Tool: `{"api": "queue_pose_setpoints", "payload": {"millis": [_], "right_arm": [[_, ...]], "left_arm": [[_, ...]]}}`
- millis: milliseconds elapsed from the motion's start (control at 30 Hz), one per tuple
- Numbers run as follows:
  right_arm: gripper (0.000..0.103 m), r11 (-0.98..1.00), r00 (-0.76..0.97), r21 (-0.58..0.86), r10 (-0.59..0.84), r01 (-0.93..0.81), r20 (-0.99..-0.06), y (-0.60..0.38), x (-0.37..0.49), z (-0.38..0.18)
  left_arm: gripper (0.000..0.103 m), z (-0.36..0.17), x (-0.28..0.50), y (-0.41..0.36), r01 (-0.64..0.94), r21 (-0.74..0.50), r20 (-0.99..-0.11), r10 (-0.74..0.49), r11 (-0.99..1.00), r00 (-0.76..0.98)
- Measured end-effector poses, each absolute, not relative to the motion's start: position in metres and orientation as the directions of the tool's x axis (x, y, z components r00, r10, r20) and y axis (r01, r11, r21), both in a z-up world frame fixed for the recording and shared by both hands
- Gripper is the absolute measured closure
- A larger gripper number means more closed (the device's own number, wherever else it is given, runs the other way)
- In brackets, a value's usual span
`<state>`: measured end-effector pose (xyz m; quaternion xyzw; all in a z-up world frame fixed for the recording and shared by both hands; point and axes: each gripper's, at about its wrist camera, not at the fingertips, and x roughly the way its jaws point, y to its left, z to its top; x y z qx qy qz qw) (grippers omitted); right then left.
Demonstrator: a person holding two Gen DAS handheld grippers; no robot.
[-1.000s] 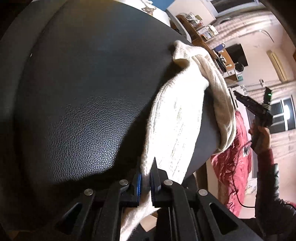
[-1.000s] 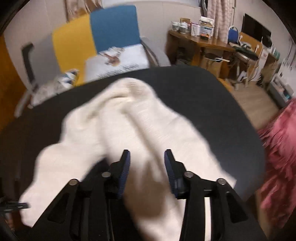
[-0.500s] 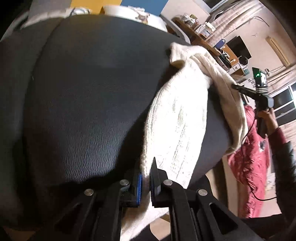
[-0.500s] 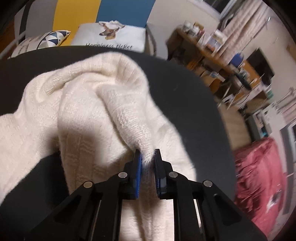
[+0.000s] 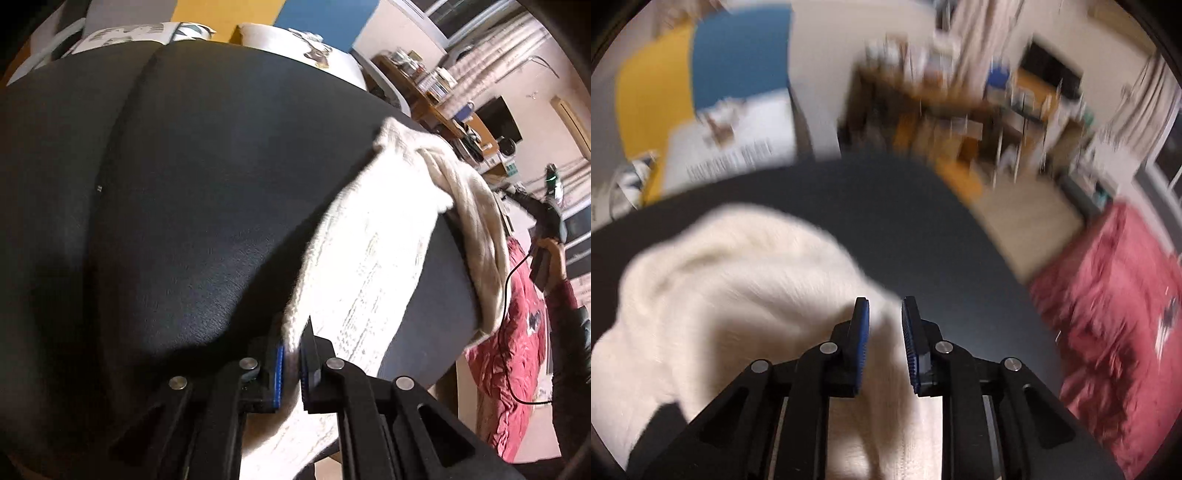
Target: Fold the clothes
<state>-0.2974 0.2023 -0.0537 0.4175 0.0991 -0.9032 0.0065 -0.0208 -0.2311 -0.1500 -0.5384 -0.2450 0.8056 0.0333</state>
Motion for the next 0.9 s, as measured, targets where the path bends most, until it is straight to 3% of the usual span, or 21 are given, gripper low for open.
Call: {"api": "queue_pose_setpoints", "payload": {"millis": [67, 100, 167, 267, 400, 500, 667, 900], "right_arm": [[0.076, -0.962, -0.653, -0.077, -0.116, 0.26, -0.749, 0.176, -0.276, -0.039], [0.063, -0.928, -0.605, -0.016, -0.23, 0.372, -0.762, 0.154, -0.266, -0.038], [0.06, -0.848, -0.519, 0.01, -0.334, 0.53, -0.787, 0.101, -0.247, -0.046], [0.06, -0.784, -0.439, 0.001, -0.349, 0.621, -0.828, 0.042, -0.245, -0.076], [0.06, -0.758, -0.378, -0.062, -0.252, 0.649, -0.891, -0.022, -0.257, -0.125], [0.086, -0.77, -0.36, -0.103, -0.171, 0.63, -0.917, -0.05, -0.264, -0.149], [0.095, -0.788, -0.36, -0.104, -0.155, 0.607, -0.92, -0.082, -0.263, -0.157], [0.1, -0.85, -0.355, 0.018, -0.238, 0.526, -0.904, -0.128, -0.271, -0.151]], "left_arm": [[0.098, -0.153, -0.02, -0.228, 0.198, -0.424, -0.854, 0.317, -0.884, -0.412], [0.098, -0.152, -0.019, -0.226, 0.202, -0.42, -0.854, 0.311, -0.885, -0.417], [0.098, -0.149, -0.018, -0.222, 0.209, -0.413, -0.854, 0.298, -0.886, -0.426], [0.098, -0.146, -0.013, -0.225, 0.22, -0.412, -0.851, 0.287, -0.884, -0.44], [0.098, -0.141, -0.005, -0.234, 0.233, -0.413, -0.845, 0.276, -0.88, -0.458], [0.098, -0.139, -0.004, -0.241, 0.24, -0.396, -0.845, 0.25, -0.886, -0.472], [0.098, -0.132, -0.007, -0.265, 0.276, -0.353, -0.849, 0.181, -0.894, -0.497], [0.098, -0.115, -0.023, -0.336, 0.375, -0.241, -0.869, 0.026, -0.895, -0.495]]}}
